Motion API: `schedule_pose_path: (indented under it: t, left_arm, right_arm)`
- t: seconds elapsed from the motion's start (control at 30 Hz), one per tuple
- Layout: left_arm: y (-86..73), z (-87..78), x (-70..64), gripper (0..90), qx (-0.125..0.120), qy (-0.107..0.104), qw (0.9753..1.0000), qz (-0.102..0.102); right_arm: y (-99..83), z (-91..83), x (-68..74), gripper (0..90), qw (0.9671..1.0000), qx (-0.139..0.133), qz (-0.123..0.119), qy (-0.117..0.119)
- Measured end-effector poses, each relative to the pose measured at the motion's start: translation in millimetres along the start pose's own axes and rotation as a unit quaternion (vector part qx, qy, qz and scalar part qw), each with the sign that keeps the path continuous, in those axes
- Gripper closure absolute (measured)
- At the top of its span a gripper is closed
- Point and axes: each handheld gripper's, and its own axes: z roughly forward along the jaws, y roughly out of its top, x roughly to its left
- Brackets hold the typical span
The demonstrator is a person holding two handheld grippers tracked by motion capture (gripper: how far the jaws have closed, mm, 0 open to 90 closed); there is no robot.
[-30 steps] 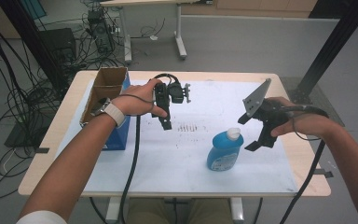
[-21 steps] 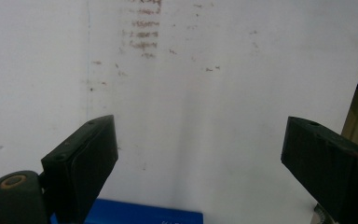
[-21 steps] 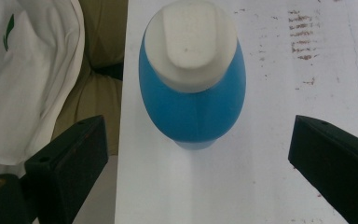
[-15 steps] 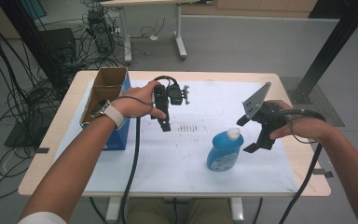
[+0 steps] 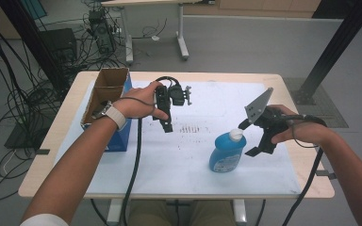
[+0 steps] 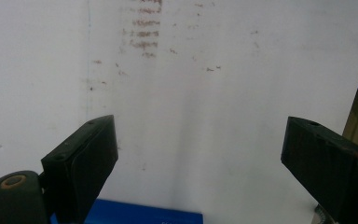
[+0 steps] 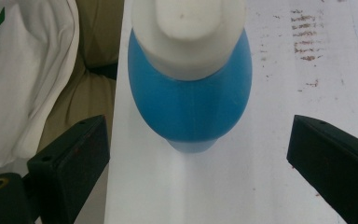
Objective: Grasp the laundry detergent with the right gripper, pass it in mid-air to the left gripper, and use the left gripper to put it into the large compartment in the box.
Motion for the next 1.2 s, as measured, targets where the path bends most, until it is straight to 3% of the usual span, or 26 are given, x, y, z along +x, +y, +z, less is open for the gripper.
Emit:
schedule_pose_path:
  t: [1.2]
  left_arm:
    - [0.8, 3.3, 0.2, 11.1, -0.003, 0.001, 1.0, -0.005]
  right_arm:
    - [-14.9, 25.5, -1.2, 6.6, 0.9993, -0.033, -0.008, 0.018]
